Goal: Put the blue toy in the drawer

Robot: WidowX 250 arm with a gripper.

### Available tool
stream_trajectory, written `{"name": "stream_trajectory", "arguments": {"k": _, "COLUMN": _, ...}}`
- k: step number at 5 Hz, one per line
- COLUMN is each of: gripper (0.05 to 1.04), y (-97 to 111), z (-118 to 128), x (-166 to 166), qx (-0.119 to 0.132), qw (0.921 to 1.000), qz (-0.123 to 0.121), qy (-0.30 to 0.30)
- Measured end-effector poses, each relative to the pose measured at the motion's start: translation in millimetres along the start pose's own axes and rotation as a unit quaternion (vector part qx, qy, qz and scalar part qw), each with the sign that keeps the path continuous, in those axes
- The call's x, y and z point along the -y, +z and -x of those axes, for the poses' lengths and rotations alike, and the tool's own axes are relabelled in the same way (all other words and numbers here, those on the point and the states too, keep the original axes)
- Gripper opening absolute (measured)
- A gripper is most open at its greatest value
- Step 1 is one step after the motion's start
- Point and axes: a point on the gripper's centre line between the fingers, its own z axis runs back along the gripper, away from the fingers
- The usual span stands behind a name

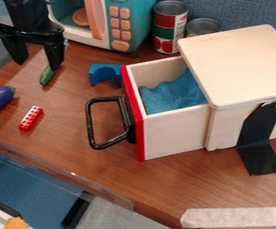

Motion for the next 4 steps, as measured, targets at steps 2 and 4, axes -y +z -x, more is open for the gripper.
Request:
{"name": "stream_trajectory", "arguments": {"k": 2, "gripper": 1.000, "y": -26, "z": -24, "x": 0, "qx": -0.039, "qw": 0.9738, "qz": -0.008, "qy": -0.224}}
{"name": "stream_trajectory", "arguments": {"k": 4, "gripper": 1.000, "y": -42, "z": -50, "x": 1, "qx": -0.076, "qw": 0.8870, "qz": 0.041, "qy": -0.454}}
